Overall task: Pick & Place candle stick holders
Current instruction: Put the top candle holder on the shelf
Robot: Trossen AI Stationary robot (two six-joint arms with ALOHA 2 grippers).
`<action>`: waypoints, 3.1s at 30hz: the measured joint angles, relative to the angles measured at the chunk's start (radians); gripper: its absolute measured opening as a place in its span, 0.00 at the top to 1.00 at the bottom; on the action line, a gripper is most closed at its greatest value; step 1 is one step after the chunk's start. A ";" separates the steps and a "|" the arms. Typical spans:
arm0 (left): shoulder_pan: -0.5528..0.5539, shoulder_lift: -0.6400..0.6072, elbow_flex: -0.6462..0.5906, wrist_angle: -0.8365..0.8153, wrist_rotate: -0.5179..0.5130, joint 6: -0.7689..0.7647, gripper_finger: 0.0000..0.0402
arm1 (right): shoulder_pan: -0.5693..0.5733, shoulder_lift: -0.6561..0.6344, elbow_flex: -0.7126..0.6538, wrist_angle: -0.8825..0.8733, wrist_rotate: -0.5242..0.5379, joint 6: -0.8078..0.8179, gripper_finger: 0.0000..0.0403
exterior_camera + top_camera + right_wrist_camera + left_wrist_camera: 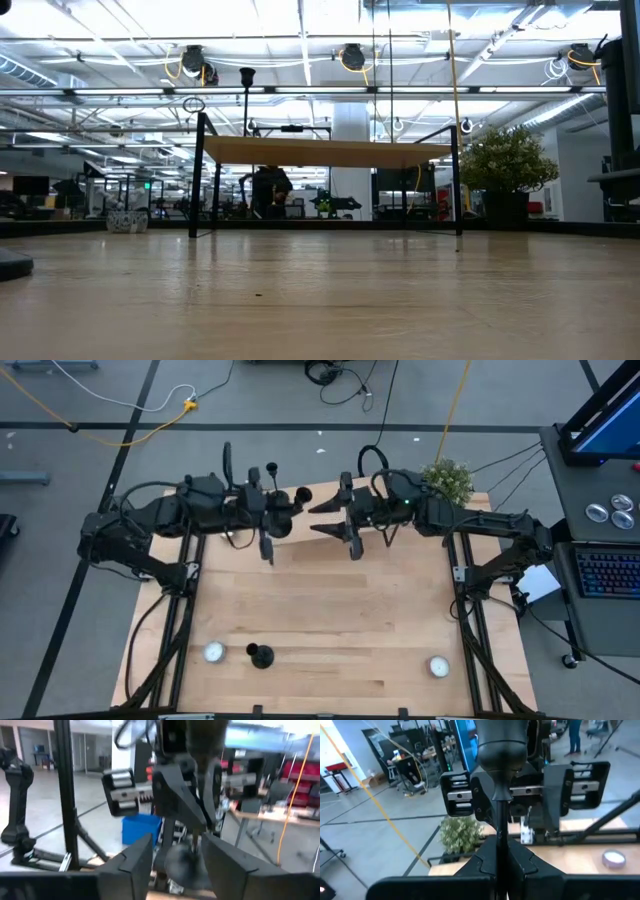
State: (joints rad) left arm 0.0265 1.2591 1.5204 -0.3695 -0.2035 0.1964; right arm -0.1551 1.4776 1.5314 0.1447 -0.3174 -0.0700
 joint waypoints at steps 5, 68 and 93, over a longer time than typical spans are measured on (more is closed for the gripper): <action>0.030 0.030 0.000 0.031 0.055 -0.022 0.98 | -0.001 0.000 -0.001 0.055 0.004 -0.006 0.49; 0.212 0.155 0.000 0.187 0.286 -0.127 0.90 | -0.121 0.002 0.000 0.035 0.107 0.038 0.97; 0.255 -0.017 0.000 -0.456 0.028 -0.199 0.88 | -0.147 0.045 -0.001 0.025 0.214 0.032 0.97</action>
State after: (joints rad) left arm 0.2813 1.2416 1.5204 -0.8254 -0.1755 -0.0028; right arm -0.3019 1.5223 1.5307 0.1695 -0.1032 -0.0383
